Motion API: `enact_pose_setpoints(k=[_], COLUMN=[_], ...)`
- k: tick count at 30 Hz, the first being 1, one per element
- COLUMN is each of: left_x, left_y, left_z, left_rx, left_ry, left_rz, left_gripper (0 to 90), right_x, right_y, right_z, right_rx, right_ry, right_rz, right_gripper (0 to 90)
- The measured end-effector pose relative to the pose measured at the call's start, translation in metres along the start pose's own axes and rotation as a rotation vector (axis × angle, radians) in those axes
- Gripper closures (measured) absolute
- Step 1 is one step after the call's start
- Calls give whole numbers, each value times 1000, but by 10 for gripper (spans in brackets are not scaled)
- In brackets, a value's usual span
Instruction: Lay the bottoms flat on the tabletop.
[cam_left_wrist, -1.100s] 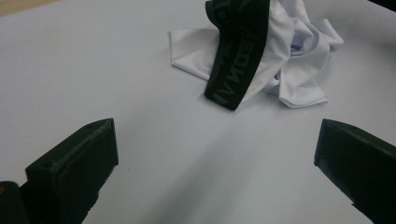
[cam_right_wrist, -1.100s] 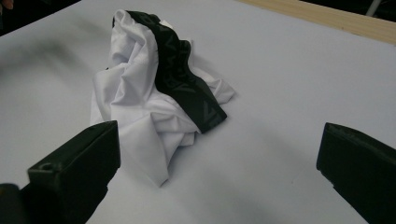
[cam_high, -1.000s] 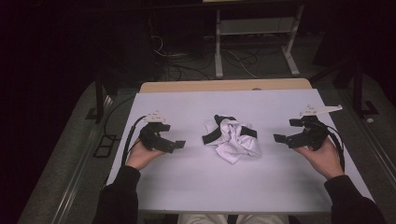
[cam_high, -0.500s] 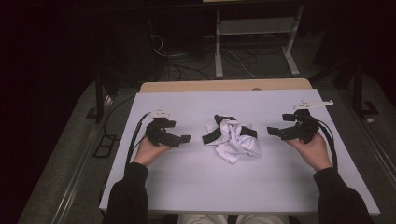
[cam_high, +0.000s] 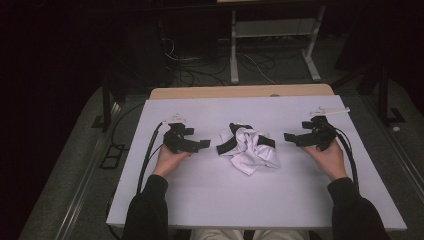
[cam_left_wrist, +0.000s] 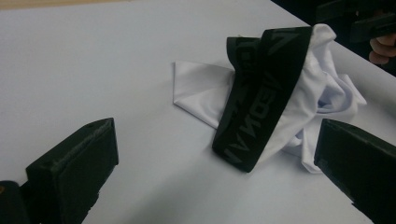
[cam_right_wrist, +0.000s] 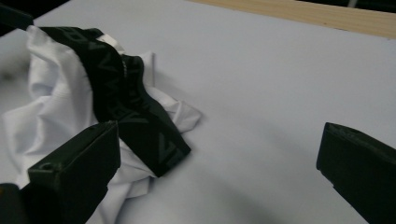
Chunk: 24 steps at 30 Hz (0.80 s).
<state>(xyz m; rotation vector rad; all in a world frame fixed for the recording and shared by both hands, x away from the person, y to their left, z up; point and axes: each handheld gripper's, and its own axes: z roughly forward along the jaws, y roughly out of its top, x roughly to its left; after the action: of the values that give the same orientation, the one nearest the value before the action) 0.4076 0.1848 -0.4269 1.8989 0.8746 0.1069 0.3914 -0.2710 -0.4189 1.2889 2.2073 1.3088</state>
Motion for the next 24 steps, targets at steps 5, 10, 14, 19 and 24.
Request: enact_pose_setpoints(k=[5,10,14,19,24], left_x=[2,4,0,-5,-8], left_y=[-2,-4,-6,-9,-12], left_z=[7,11,16,26,35], left_rx=[-2,10,31,70,118], left_ry=[2,-1,-12,-30,-41], left_rz=[-29,-52,-49,-38,-22], left_gripper=[2,2,2,2,2], right_x=[-1,1,3,6,9], right_y=[-2,-3,-5,-7,-9], right_z=[7,11,14,19,27], right_rx=[10,16,38,67,79], right_ry=[-4,7,26,48,64], right_rz=[14,30,48,66,80], right_gripper=[0,22,50,109,146])
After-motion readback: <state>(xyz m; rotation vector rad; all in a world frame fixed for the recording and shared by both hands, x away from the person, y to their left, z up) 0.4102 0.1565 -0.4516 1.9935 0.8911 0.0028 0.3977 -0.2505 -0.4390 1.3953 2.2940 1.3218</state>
